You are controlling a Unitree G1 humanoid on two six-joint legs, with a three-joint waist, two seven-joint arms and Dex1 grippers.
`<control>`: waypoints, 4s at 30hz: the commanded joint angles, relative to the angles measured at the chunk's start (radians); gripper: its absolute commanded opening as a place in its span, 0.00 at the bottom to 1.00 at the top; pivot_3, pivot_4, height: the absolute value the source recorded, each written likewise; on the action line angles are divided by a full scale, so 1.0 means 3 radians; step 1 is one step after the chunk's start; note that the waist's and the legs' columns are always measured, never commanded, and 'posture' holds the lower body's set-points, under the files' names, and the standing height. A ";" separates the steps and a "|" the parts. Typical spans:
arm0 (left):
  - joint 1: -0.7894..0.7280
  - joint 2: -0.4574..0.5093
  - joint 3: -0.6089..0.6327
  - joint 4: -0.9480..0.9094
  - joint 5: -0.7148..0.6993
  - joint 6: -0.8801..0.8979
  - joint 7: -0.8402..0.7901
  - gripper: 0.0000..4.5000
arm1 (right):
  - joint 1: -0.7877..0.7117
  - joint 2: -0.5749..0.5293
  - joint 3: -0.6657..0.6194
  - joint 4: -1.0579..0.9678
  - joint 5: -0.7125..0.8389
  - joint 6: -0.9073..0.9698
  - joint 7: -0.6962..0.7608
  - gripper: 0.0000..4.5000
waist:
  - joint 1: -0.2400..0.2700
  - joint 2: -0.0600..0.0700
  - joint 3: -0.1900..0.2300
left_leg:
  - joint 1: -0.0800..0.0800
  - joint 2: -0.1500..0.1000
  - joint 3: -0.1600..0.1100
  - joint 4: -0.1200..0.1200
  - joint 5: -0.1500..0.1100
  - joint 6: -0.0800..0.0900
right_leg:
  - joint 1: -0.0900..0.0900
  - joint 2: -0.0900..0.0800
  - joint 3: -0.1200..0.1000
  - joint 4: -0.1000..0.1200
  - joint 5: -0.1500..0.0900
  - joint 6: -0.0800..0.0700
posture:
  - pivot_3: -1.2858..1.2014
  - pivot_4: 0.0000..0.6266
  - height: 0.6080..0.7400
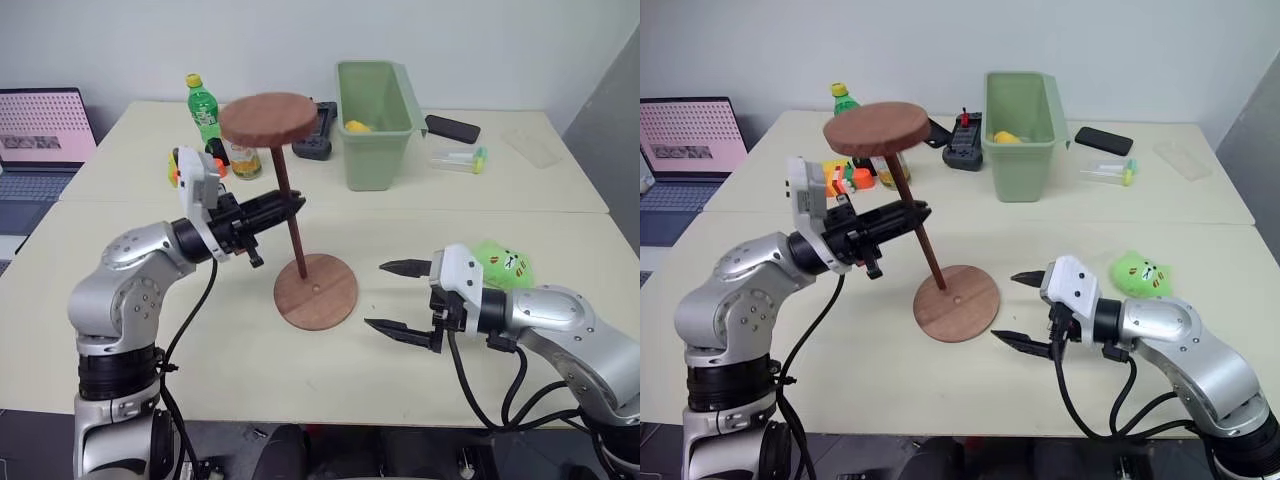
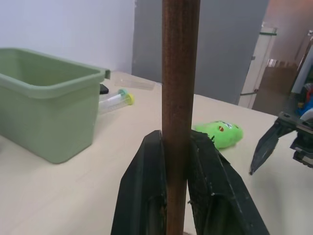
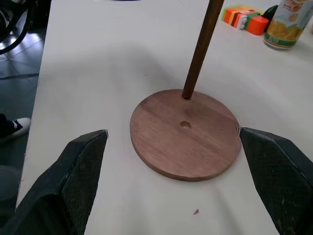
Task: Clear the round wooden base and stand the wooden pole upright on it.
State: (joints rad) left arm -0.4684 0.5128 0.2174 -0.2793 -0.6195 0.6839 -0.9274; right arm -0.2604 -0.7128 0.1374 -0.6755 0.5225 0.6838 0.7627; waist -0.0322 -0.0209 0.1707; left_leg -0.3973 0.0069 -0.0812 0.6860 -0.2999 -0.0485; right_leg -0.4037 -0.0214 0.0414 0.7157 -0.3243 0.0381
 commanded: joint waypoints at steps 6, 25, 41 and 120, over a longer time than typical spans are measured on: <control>0.0048 0.0039 -0.0168 -0.0131 0.0037 -0.0323 0.0040 0.06 | -0.0089 0.0010 0.0023 -0.0011 -0.0023 0.0001 0.0004 1.00 | 0.0004 0.0000 0.0000 | 0.0000 0.0000 0.0002 0.0000 0.0000 0.0001 | 0.0000 0.0000 0.0001 0.0000 0.0000 0.0000 | 0.52 0.24 1.00; 0.0019 0.0039 -0.0371 0.0123 0.0081 -0.0547 -0.0002 0.06 | -0.0090 -0.0003 0.0048 -0.0058 -0.0091 0.0088 -0.0032 1.00 | 0.0004 0.0000 0.0000 | 0.0000 0.0000 0.0001 0.0000 -0.0002 0.0004 | 0.0000 0.0003 0.0000 -0.0001 0.0000 0.0000 | 0.52 0.24 1.00; -0.0014 0.0025 -0.0513 0.0350 0.0184 -0.0815 -0.0091 0.06 | -0.0070 -0.0043 0.0076 -0.0085 -0.0116 0.0063 -0.0017 1.00 | 0.0004 0.0000 0.0000 | 0.0000 0.0000 0.0001 -0.0001 -0.0003 0.0005 | 0.0000 0.0003 0.0000 -0.0002 0.0000 0.0000 | 0.52 0.24 1.00; 0.0485 0.0283 -0.0734 0.0624 0.0576 -0.1139 0.0127 0.06 | -0.0025 0.0100 0.0153 -0.0028 -0.0225 0.0056 -0.0138 1.00 | 0.0001 0.0019 -0.0027 | 0.0115 0.0006 0.0002 -0.0051 -0.0007 0.0010 | 0.0114 0.0010 0.0000 -0.0057 -0.0001 -0.0002 | 0.52 0.24 1.00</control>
State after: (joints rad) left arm -0.3486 0.5672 0.0077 -0.1738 -0.5222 0.3145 -0.9123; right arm -0.2617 -0.6889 0.1860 -0.6638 0.4532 0.7102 0.7190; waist -0.0318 -0.0151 0.1626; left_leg -0.3629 0.0087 -0.0806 0.6705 -0.3019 -0.0455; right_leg -0.3694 -0.0186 0.0415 0.6986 -0.3246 0.0377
